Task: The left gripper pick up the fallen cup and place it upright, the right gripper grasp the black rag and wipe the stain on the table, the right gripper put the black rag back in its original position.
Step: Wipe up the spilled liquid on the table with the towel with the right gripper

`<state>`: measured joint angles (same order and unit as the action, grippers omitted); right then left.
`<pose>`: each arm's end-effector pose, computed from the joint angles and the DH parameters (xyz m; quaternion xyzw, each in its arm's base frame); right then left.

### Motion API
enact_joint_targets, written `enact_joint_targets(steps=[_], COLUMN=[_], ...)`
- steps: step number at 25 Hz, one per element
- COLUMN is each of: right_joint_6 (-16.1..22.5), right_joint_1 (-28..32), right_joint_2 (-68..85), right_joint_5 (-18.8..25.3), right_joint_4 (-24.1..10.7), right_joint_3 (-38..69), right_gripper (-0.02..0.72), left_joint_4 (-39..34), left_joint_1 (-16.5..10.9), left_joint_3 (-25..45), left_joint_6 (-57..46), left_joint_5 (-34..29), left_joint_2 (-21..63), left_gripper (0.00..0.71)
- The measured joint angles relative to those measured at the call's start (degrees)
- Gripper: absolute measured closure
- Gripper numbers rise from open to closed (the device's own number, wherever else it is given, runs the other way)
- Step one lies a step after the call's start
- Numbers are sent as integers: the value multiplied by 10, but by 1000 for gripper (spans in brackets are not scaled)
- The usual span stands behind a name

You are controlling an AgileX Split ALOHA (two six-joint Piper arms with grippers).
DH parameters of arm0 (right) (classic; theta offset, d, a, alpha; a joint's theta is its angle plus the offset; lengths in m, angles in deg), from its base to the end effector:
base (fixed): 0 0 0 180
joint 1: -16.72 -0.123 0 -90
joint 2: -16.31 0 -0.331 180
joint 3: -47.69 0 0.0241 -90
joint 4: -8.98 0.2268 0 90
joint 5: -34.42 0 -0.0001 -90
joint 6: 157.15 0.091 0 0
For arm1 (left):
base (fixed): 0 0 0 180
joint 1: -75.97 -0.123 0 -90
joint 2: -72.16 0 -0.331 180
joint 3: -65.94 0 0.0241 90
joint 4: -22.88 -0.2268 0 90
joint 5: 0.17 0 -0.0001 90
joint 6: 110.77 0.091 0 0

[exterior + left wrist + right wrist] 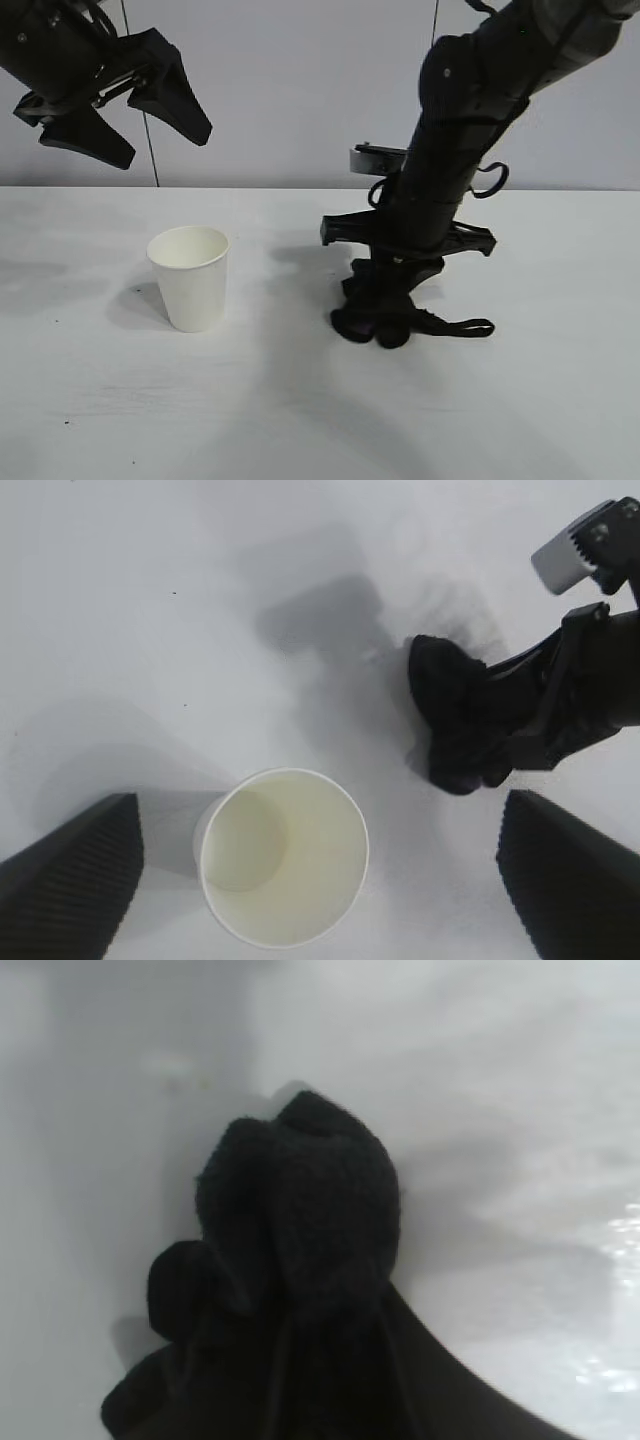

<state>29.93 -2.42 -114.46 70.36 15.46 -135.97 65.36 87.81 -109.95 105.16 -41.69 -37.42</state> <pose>0.4120 0.1494 0.1693 -0.0636 0.9863 0.0719 0.1343 0.3564 -0.1164 0.2977 0.1735 0.9188 -0.2446 0.2568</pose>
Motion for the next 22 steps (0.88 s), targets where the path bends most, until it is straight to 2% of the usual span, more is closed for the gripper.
enact_joint_targets(steps=[4, 7, 11, 18, 22], right_joint_6=[-7, -11, -24, -36, -28], right_joint_1=[34, 37, 11, -88, -101], right_joint_2=[6, 8, 9, 9, 7], right_joint_5=[-14, -14, -17, -17, -25], right_joint_4=[2, -1, -8, 33, 38], right_joint_3=[17, 18, 19, 23, 24], right_gripper=[580, 580, 580, 580, 580], left_joint_4=[0, 0, 0, 0, 0], left_joint_1=[0, 0, 0, 0, 0], left_joint_3=[0, 0, 0, 0, 0], left_joint_6=[0, 0, 0, 0, 0], left_joint_5=[0, 1, 2, 3, 3], left_joint_2=[0, 0, 0, 0, 0], left_gripper=[16, 16, 16, 16, 16])
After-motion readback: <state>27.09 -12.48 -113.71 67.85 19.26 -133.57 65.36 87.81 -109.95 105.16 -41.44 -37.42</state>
